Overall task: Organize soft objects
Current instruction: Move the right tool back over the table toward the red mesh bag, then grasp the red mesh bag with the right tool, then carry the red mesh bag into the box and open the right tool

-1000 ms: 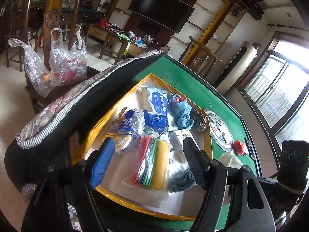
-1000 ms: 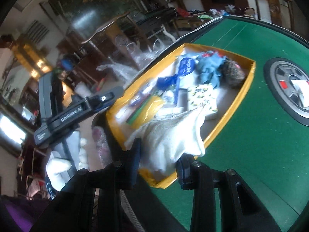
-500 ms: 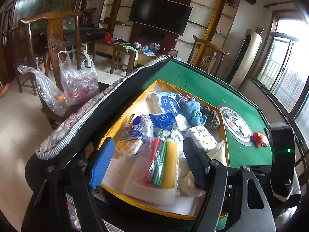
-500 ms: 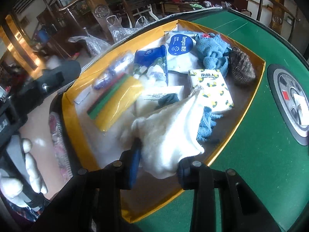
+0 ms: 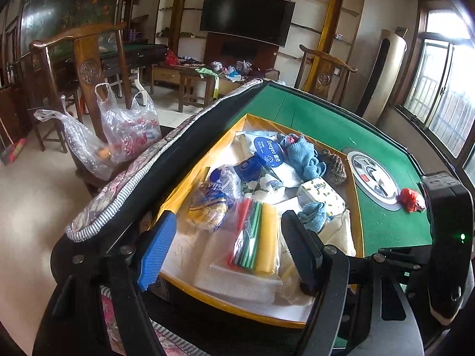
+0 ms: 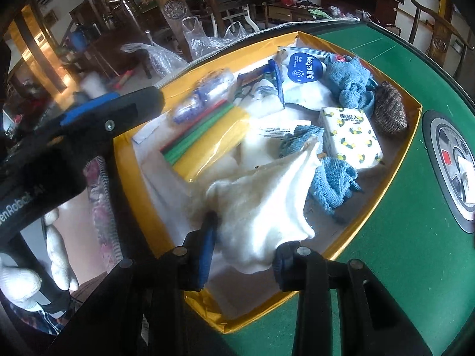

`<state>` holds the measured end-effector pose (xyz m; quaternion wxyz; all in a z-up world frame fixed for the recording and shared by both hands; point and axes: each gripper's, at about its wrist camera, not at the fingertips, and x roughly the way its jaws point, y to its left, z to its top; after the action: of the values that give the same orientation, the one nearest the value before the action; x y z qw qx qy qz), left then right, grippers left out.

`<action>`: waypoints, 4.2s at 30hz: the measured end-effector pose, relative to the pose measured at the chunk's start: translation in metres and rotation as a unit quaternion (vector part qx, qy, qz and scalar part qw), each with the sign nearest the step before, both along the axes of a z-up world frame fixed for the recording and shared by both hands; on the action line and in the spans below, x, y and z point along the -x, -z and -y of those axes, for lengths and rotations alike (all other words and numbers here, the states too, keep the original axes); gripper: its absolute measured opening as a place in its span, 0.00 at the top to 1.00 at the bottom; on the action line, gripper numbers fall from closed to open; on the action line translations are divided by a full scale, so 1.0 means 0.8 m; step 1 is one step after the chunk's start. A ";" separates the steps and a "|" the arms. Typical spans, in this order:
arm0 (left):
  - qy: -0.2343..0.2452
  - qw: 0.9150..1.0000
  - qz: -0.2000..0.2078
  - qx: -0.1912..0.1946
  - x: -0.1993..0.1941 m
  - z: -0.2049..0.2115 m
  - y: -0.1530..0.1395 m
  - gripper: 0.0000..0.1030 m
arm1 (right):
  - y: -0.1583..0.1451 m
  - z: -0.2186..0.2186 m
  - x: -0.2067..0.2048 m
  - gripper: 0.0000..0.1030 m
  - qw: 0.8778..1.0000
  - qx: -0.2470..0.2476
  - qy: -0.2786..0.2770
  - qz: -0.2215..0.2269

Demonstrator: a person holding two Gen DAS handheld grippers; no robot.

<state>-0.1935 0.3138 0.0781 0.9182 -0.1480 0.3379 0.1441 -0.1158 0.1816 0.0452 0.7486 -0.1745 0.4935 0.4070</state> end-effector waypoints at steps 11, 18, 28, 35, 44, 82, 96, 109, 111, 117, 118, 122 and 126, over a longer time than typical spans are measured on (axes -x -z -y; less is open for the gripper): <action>0.005 1.000 -0.007 -0.016 0.006 0.015 -0.007 0.29 | -0.034 0.027 0.007 0.48 0.998 -0.046 0.023 0.029; 0.021 0.999 -0.013 -0.023 0.004 0.031 -0.011 0.29 | -0.056 0.090 -0.001 0.37 0.992 -0.081 0.074 0.060; 0.085 0.996 -0.006 -0.010 -0.011 0.080 -0.016 0.24 | -0.034 0.275 -0.063 0.37 0.961 -0.102 0.255 0.038; 0.147 0.989 -0.010 0.006 -0.025 0.120 -0.014 0.24 | -0.029 0.384 -0.109 0.37 0.922 -0.115 0.368 0.038; 0.186 0.983 0.007 -0.008 -0.023 0.149 -0.019 0.24 | -0.016 0.471 -0.228 0.35 0.866 -0.136 0.480 0.006; 0.094 0.994 0.006 0.048 -0.016 0.060 -0.014 0.24 | -0.070 0.242 -0.084 0.75 0.974 -0.137 0.179 0.000; -0.058 0.992 0.010 0.114 0.031 -0.088 0.029 0.24 | -0.048 0.015 -0.053 0.75 0.987 -0.137 0.015 -0.078; -0.036 0.991 0.009 0.127 0.021 -0.088 0.042 0.24 | -0.003 -0.051 -0.042 0.75 0.997 -0.048 0.022 -0.056; -0.032 0.991 0.008 0.127 0.019 -0.085 0.042 0.24 | 0.001 -0.045 -0.055 0.75 0.997 -0.039 0.052 -0.046; -0.027 0.992 0.007 0.122 0.016 -0.076 0.041 0.24 | 0.007 -0.042 -0.058 0.75 0.994 -0.054 0.060 -0.076; -0.026 0.992 0.006 0.121 0.015 -0.074 0.041 0.24 | 0.006 -0.045 -0.054 0.75 0.993 -0.062 0.044 -0.089; -0.028 0.993 0.005 0.114 0.014 -0.071 0.038 0.24 | 0.005 -0.056 -0.041 0.75 0.997 -0.040 0.017 -0.068; -0.028 0.993 0.004 0.111 0.014 -0.068 0.036 0.24 | 0.002 -0.041 -0.052 0.67 0.997 -0.015 0.059 -0.042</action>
<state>-0.2047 0.3684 0.0495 0.8933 -0.2589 0.3434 0.1308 -0.0745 0.2145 0.0437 0.7523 -0.1162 0.5281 0.3764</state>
